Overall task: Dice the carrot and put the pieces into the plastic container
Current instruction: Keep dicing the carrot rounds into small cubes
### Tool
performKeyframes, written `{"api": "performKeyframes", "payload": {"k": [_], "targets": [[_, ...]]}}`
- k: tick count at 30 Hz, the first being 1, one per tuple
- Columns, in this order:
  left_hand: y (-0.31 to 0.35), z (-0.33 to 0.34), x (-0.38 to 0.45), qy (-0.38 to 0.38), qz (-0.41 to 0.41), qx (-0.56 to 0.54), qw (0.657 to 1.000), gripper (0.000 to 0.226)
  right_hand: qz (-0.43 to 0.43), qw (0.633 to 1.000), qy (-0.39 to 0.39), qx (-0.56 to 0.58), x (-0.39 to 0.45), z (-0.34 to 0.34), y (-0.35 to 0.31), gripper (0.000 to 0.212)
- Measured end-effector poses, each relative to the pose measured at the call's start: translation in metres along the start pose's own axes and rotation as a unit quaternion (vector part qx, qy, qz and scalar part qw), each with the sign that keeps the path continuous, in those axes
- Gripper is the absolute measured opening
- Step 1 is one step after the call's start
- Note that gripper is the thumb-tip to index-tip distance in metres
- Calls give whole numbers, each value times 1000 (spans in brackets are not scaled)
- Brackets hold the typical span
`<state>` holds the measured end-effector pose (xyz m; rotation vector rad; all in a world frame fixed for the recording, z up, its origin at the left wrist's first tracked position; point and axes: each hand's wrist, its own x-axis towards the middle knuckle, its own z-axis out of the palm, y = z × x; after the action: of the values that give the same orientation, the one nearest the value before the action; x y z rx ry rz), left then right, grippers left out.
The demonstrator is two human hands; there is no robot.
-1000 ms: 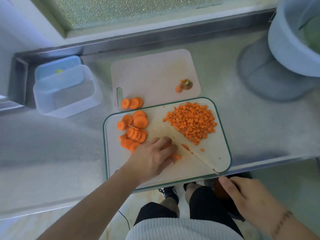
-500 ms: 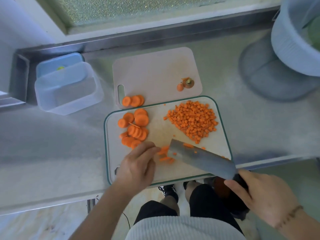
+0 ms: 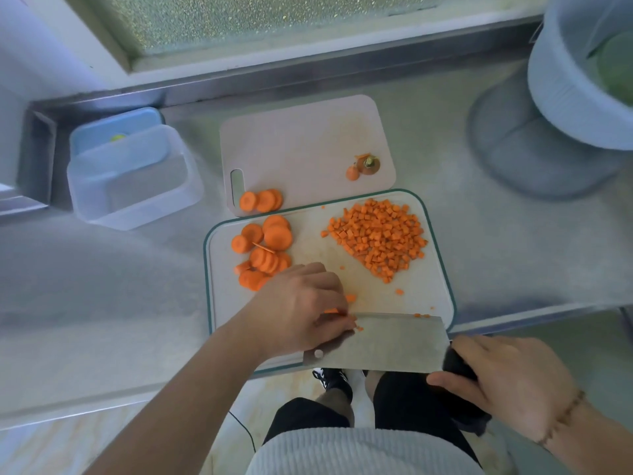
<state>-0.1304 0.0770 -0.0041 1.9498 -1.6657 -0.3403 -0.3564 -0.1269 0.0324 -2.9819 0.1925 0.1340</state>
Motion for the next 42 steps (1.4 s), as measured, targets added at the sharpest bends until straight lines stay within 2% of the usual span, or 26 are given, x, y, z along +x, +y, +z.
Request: {"api": "performKeyframes", "payload": {"k": [3, 6, 9, 14, 17, 19, 21, 23, 26, 35, 39, 42], "targets": [[-2, 1, 0, 7, 39, 39, 998, 33, 5, 1000, -6, 0, -2, 1, 1, 69], [-7, 8, 3, 58, -30, 39, 997, 35, 4, 1000, -3, -9, -6, 2, 4, 70], [-17, 20, 5, 99, -96, 89, 986, 34, 23, 1000, -8, -16, -16, 3, 10, 71], [-15, 29, -1, 98, -111, 121, 982, 37, 123, 991, -52, 28, -33, 4, 22, 68], [-11, 26, -13, 82, -96, 120, 985, 34, 193, 974, -61, 101, -27, 3, 16, 66], [-9, 26, -22, 60, -107, 113, 986, 43, 235, 943, -88, 221, -20, 5, 3, 61], [-8, 30, -30, 37, -117, 108, 987, 60, 240, 918, -99, 299, -8, 9, -11, 56], [-6, 34, -33, 28, -120, 102, 987, 66, 238, 902, -106, 345, 6, 6, -28, 55], [0, 40, -32, 36, -145, 73, 986, 59, 241, 886, -116, 377, 18, 6, -48, 55], [21, 61, -18, 117, -293, 24, 949, 46, 222, 888, -114, 387, 32, 15, -77, 63], [26, 59, -18, 122, -291, 72, 946, 52, 241, 880, -114, 393, 35, 8, -65, 58], [27, 54, -25, 144, -243, 96, 954, 52, 245, 880, -121, 390, 28, 3, -56, 62]]}}
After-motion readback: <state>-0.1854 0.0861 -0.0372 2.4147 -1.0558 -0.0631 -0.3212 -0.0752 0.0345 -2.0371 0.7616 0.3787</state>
